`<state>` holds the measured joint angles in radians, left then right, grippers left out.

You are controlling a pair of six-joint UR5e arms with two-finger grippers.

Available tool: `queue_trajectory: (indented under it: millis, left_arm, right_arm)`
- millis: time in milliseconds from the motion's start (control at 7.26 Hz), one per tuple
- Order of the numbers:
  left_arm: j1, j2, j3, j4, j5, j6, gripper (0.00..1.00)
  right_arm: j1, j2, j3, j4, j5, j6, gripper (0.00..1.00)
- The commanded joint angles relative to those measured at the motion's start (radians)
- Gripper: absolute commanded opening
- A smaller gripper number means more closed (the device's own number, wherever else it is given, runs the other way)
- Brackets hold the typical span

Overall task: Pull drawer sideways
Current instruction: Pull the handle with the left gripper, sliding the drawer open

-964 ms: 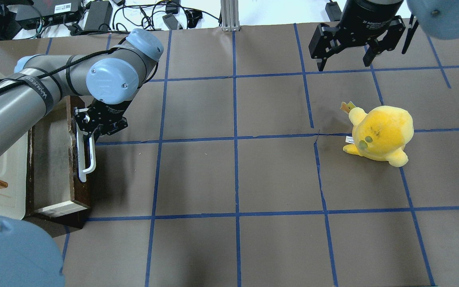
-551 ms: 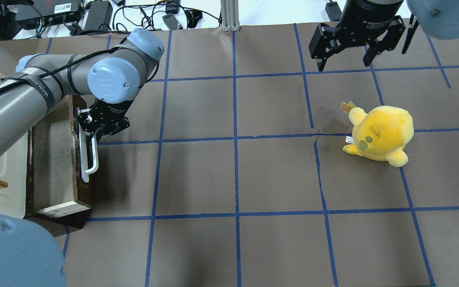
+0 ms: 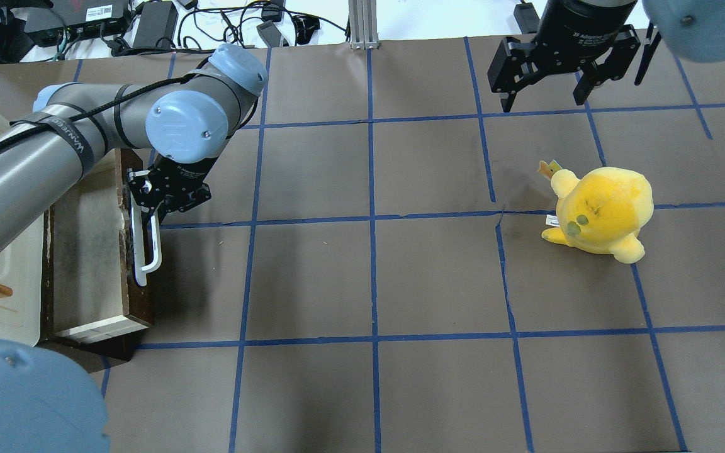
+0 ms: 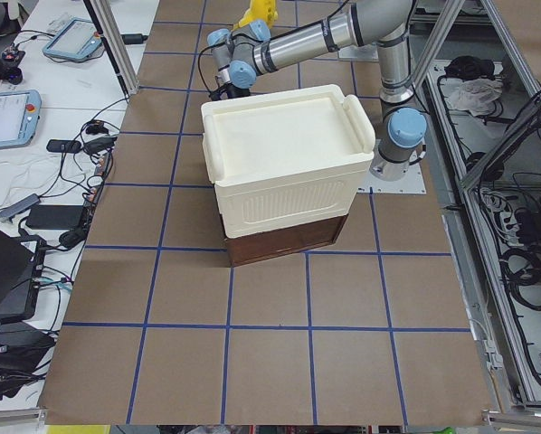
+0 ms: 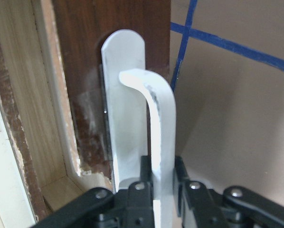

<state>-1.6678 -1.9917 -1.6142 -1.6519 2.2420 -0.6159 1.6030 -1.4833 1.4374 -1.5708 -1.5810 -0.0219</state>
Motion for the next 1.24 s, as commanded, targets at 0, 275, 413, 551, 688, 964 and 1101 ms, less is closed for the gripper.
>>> queue_trajectory:
  millis: [0,275,413,551,688,964,1101]
  left_arm:
    - [-0.013,-0.010,0.017,-0.009,-0.018,-0.016,0.17]
    - [-0.020,-0.021,0.030,-0.023,-0.021,-0.037,0.17]
    - [-0.024,-0.022,0.031,-0.022,-0.021,-0.038,0.17]
    - [-0.026,-0.021,0.031,-0.023,-0.021,-0.038,0.47]
    - [-0.026,-0.019,0.031,-0.019,-0.030,-0.038,0.99]
    - [-0.033,-0.004,0.051,-0.014,-0.053,-0.024,1.00]
    - [-0.039,0.011,0.095,-0.016,-0.138,-0.019,1.00]
  right_arm:
    - [0.000,0.000,0.000,0.000,-0.001,0.000,1.00]
    - [0.000,0.000,0.000,0.000,-0.001,0.000,1.00]
    - [0.000,0.000,0.000,0.000,0.001,0.000,1.00]
    - [0.000,0.000,0.000,0.000,0.001,0.000,1.00]
    - [0.000,0.000,0.000,0.000,-0.001,0.000,1.00]
    - [0.000,0.000,0.000,0.000,0.001,0.000,1.00]
    - [0.000,0.000,0.000,0.000,-0.001,0.000,1.00]
